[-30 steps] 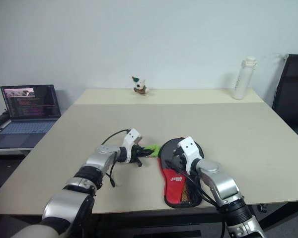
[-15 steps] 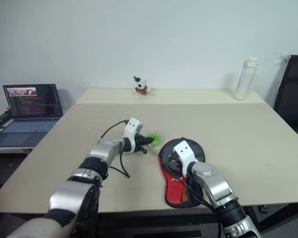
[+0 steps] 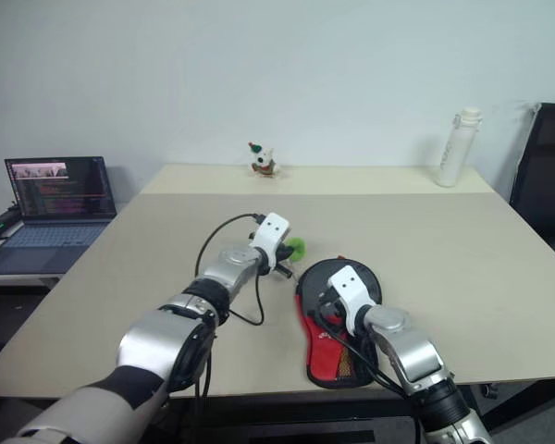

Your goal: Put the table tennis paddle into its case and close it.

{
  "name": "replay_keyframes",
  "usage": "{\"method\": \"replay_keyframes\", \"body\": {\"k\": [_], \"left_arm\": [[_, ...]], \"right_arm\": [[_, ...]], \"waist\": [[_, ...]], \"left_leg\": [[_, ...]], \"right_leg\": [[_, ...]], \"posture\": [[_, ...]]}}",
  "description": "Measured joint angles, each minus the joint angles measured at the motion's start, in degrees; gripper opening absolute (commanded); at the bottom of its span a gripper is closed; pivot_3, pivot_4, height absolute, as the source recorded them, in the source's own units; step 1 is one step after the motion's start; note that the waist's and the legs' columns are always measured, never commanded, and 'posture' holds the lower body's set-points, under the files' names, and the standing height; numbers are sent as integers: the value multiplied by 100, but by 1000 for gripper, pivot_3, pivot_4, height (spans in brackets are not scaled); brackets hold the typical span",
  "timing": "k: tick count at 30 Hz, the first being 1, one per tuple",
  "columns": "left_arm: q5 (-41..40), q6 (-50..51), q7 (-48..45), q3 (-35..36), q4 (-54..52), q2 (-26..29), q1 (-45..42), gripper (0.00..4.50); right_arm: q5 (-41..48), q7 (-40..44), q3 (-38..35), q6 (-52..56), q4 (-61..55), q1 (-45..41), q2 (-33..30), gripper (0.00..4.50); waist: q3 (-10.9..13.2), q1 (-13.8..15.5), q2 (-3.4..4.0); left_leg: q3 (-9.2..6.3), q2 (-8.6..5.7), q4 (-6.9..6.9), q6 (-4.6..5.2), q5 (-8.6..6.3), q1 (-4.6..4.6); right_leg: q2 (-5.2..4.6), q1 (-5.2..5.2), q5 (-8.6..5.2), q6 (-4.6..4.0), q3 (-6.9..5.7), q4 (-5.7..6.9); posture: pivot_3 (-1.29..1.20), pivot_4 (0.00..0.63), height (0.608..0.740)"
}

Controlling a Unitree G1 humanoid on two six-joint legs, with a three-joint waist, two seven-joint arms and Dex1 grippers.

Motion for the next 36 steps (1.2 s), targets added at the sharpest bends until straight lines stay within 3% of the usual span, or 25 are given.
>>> {"method": "replay_keyframes", "body": {"k": [20, 36], "left_arm": [[1998, -1146, 803, -1398, 196, -346, -320, 23], [3271, -1743, 1488, -2504, 327, -873, -624, 23]], "right_arm": [[0, -78, 19, 777, -1405, 844, -366, 4500], [-2, -493, 21, 1168, -2187, 1393, -260, 4500]], "waist": [[-19, 27, -31], [-28, 37, -45]], "left_leg": [[-1, 0, -1, -8, -4, -2], [-3, 1, -3, -15, -9, -11]], "right_leg": [[-1, 5, 0, 3, -2, -13], [-2, 5, -1, 4, -5, -31]], "posture": [[0, 150, 740], [0, 150, 740]]}}
